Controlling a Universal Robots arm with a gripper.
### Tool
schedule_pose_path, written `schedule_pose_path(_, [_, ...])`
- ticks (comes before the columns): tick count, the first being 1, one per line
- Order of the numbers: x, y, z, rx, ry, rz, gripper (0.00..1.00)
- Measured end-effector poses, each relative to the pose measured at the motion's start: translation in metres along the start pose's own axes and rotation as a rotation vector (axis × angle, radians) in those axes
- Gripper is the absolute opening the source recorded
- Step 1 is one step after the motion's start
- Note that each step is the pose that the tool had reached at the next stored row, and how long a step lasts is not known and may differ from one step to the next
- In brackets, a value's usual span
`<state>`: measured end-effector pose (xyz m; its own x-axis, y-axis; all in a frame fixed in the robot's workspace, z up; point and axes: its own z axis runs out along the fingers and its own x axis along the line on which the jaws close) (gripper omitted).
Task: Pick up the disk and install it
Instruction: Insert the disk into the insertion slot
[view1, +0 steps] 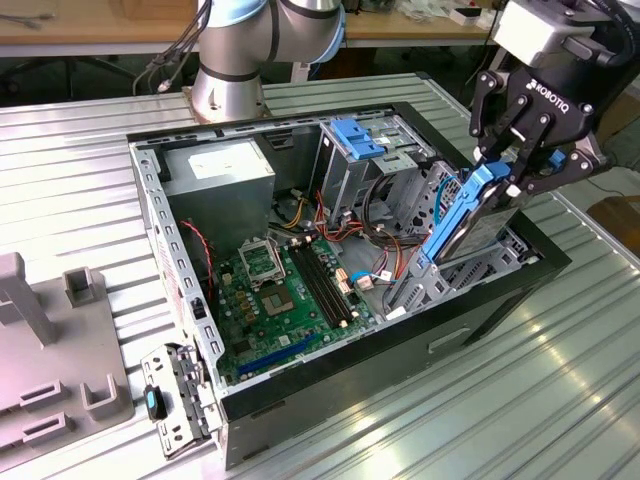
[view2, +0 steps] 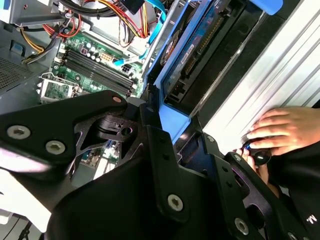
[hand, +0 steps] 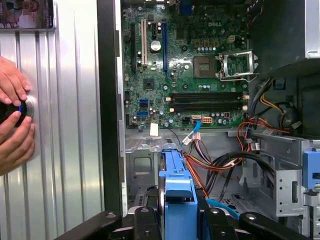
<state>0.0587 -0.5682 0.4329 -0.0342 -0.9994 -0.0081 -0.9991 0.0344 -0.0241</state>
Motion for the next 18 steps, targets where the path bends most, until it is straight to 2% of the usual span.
schedule_pose_path(10, [0.0001,-0.0002,0.0105,-0.0003,0.0000,0.000,0.37])
schedule_pose_path(18, [0.0008,-0.0007,0.0243,-0.0003,0.0000,0.000,0.37])
